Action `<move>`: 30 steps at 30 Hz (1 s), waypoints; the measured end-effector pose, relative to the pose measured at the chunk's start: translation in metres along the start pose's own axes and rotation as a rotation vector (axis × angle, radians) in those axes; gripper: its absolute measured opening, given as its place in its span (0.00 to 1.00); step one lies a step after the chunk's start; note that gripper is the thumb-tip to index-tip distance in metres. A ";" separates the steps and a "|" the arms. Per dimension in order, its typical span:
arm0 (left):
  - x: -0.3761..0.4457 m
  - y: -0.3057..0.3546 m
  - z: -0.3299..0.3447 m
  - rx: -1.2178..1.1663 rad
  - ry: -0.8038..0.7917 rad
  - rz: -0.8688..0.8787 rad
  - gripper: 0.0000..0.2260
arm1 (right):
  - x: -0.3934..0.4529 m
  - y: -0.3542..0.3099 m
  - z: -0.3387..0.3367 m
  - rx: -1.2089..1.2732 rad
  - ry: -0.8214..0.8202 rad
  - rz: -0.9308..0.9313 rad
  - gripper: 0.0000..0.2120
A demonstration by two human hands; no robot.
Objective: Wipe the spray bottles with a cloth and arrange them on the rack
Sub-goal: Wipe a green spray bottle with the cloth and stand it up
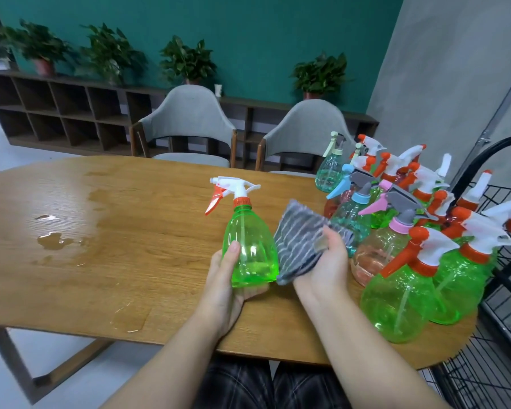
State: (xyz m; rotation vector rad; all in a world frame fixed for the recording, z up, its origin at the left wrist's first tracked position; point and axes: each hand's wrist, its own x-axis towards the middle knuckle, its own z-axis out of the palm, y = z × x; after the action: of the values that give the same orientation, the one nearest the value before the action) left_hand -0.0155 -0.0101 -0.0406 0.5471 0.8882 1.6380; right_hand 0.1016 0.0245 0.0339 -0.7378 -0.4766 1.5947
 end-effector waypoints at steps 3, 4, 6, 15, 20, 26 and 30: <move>-0.001 0.001 -0.002 -0.007 -0.028 -0.027 0.35 | 0.006 0.000 0.018 -0.244 -0.087 -0.065 0.11; -0.001 0.000 -0.002 0.000 -0.051 -0.028 0.31 | 0.009 0.002 0.022 -0.377 -0.118 -0.103 0.13; -0.002 0.000 0.000 0.013 -0.074 -0.015 0.24 | 0.011 0.007 0.027 -0.728 -0.212 -0.203 0.19; 0.001 0.001 0.001 0.033 -0.081 0.040 0.16 | 0.018 0.025 0.006 -1.470 -0.580 -0.626 0.30; -0.004 0.003 0.003 0.004 -0.098 -0.015 0.26 | 0.015 0.032 -0.008 -1.322 -0.620 -0.772 0.28; -0.007 0.005 0.003 -0.002 -0.145 0.002 0.31 | 0.007 0.034 -0.033 -1.162 -0.750 -0.829 0.25; -0.007 0.007 0.003 0.017 -0.129 0.034 0.31 | 0.000 0.034 -0.046 -1.088 -0.813 -0.844 0.21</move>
State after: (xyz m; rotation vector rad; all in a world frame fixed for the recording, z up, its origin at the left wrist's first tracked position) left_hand -0.0159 -0.0163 -0.0328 0.6747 0.8023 1.6079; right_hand 0.1089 0.0139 -0.0220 -0.4731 -2.0356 0.6552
